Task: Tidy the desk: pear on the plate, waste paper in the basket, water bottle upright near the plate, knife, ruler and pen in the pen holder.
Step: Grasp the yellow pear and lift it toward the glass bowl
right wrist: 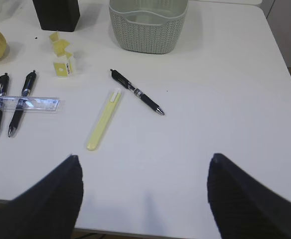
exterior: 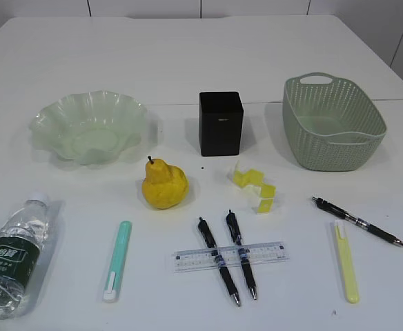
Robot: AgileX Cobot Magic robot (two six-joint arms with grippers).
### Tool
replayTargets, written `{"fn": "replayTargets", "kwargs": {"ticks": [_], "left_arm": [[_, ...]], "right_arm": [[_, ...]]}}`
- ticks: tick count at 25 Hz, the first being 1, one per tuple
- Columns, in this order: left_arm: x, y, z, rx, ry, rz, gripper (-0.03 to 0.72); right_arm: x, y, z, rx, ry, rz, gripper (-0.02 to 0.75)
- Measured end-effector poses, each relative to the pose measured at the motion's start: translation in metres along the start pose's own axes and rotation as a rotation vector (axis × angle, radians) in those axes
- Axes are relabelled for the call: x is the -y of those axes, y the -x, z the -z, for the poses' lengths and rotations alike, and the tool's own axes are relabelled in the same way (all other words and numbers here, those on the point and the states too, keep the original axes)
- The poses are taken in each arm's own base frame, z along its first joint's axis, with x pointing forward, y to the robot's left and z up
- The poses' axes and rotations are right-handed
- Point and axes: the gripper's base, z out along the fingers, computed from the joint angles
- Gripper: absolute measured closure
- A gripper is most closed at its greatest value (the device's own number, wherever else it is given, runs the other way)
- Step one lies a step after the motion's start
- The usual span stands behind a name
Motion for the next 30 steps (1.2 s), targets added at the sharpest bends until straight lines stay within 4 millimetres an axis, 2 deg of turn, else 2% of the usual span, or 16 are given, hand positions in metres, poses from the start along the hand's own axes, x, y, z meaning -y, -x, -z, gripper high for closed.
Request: {"fn": "replayTargets", "kwargs": {"ticks": [30], "left_arm": [[-0.0002,0.0000,0.0001,0.000,-0.017,-0.009,0.169]], "right_arm": [[0.0000,0.0000,0.0000,0.000,0.000,0.000,0.159]]}}
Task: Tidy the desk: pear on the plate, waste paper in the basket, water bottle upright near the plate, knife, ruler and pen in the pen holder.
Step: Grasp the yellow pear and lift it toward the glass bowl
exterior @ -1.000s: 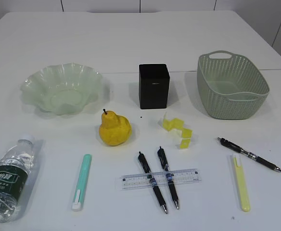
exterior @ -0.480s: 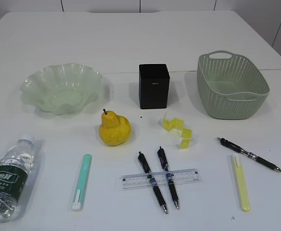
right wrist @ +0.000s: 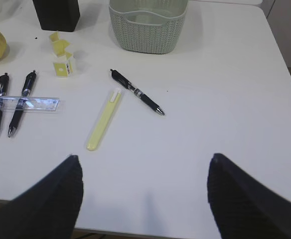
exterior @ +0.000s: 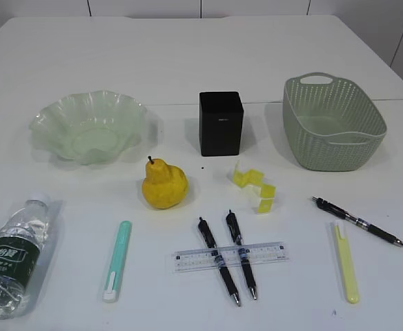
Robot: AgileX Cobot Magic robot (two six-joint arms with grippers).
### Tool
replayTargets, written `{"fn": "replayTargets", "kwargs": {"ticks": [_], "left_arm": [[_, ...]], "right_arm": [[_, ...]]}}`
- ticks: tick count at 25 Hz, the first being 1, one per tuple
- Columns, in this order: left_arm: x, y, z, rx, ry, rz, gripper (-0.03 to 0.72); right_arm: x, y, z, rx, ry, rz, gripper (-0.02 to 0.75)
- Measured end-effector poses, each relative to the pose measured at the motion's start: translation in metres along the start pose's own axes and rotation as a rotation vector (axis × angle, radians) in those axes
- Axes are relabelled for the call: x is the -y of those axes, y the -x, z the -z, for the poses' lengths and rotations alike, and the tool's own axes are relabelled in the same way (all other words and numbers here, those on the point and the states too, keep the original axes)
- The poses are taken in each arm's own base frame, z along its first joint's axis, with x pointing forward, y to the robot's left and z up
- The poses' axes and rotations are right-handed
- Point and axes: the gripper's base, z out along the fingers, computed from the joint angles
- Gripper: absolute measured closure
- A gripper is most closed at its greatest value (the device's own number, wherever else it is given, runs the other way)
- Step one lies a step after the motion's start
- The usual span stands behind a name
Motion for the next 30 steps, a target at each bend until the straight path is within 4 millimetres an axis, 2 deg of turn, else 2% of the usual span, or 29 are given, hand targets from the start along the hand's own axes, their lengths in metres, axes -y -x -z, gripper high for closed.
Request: {"fn": "replayTargets", "kwargs": {"ticks": [24,27,30], "left_arm": [[0.002,0.000,0.000,0.003,-0.022,0.011,0.171],[0.004,0.004,-0.001,0.016,-0.041,0.022,0.171],[0.006,0.017,-0.008,0.038,-0.073,0.049,0.171]], "right_arm": [[0.000,0.002,0.000,0.018,0.001,-0.006,0.162],[0.000,0.004,0.001,0.036,0.000,-0.022,0.207],[0.000,0.010,-0.004,0.002,0.002,-0.026,0.273]]}}
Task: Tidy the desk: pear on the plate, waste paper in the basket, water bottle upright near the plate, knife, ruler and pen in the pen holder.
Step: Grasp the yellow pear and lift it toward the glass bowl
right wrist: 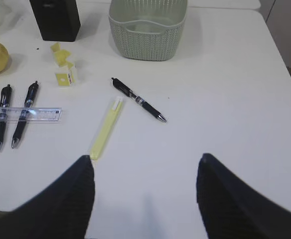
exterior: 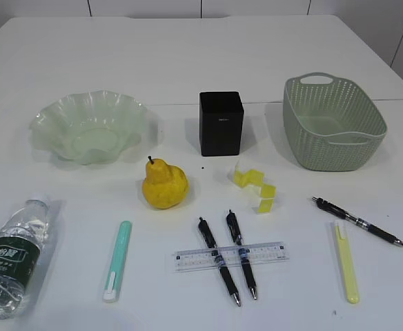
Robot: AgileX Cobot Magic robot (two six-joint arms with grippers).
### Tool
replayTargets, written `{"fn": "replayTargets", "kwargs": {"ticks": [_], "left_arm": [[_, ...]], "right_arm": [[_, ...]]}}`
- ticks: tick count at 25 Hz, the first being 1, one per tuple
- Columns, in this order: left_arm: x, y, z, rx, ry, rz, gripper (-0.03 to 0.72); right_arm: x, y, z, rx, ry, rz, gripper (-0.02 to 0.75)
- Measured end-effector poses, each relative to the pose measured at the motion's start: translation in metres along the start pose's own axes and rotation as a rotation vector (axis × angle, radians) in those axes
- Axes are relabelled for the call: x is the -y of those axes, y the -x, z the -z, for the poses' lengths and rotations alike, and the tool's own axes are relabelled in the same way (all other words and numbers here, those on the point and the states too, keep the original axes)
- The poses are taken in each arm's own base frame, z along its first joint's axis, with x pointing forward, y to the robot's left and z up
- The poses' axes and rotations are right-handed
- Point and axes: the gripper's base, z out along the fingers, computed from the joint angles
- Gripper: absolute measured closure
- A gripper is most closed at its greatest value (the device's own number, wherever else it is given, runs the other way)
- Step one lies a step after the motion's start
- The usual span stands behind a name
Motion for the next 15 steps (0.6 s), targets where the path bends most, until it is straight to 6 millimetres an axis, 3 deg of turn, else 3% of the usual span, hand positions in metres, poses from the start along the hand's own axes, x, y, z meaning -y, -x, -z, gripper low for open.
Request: {"fn": "replayTargets", "kwargs": {"ticks": [6,10,15], "left_arm": [[-0.001,0.034,-0.033,-0.029,-0.025,0.062,0.171],[-0.002,0.059,-0.049,-0.083,-0.015,0.071,0.171],[-0.004,0.094,-0.070,-0.136,-0.009,0.047,0.171]], "right_arm": [[-0.005,0.034,-0.023,0.046,0.052,-0.030,0.302],[-0.010,0.051,-0.045,-0.036,0.106,-0.060,0.303],[-0.011,0.077,-0.064,-0.064,0.117,-0.056,0.254]]}}
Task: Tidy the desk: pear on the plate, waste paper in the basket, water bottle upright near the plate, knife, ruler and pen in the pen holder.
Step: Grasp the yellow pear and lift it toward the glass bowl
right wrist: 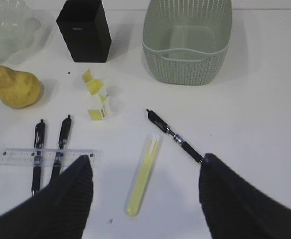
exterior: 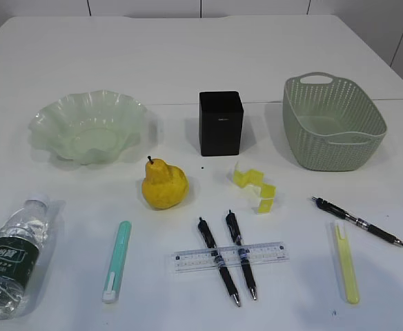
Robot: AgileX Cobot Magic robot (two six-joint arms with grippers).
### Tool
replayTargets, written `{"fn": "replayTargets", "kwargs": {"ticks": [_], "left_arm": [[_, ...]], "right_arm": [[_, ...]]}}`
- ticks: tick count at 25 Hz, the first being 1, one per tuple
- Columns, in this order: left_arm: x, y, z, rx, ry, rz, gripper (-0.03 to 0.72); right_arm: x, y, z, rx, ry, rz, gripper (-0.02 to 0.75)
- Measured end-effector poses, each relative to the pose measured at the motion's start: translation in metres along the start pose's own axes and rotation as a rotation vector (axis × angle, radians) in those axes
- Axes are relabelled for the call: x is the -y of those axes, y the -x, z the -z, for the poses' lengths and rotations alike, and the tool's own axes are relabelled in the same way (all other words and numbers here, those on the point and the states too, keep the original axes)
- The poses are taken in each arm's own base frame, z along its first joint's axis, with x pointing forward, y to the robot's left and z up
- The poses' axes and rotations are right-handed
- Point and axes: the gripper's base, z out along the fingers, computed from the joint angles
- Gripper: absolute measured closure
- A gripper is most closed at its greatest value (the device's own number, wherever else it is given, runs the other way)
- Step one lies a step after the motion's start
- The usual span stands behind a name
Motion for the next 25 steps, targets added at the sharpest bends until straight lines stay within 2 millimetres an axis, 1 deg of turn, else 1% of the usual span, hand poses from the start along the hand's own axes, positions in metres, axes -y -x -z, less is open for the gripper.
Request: {"fn": "replayTargets", "kwargs": {"ticks": [4,7,10,13,14,16,18,21,24,25], "left_arm": [[0.003,0.032,-0.013,-0.018,-0.016,-0.056,0.171],[0.014,0.056,-0.027,-0.045,-0.064,-0.127,0.171],[0.030,0.081,-0.045,-0.087,-0.109,-0.201,0.171],[0.048,0.098,-0.073,-0.152,-0.155,-0.251,0.171],[0.055,0.102,-0.083,-0.173,-0.170,-0.266,0.171],[0.071,0.107,-0.107,-0.221,-0.203,-0.295,0.171],[0.086,0.108,-0.132,-0.270,-0.228,-0.321,0.171],[0.109,0.102,-0.172,-0.350,-0.258,-0.359,0.171],[0.129,0.091,-0.214,-0.433,-0.276,-0.387,0.171],[0.134,0.088,-0.224,-0.448,-0.281,-0.388,0.170]], "right_arm": [[-0.001,0.020,-0.012,-0.011,0.019,-0.025,0.225],[-0.001,0.035,-0.024,-0.046,0.024,-0.021,0.223],[-0.001,0.053,-0.036,-0.089,0.026,-0.009,0.222],[-0.001,0.062,-0.050,-0.189,0.034,-0.005,0.222],[-0.001,0.064,-0.056,-0.229,0.036,-0.006,0.222],[-0.001,0.064,-0.065,-0.290,0.039,-0.007,0.222],[0.000,0.062,-0.073,-0.339,0.040,-0.010,0.222],[0.000,0.061,-0.080,-0.367,0.041,-0.012,0.222],[0.001,0.061,-0.083,-0.380,0.040,-0.013,0.221],[0.001,0.061,-0.085,-0.384,0.040,-0.014,0.221]]}}
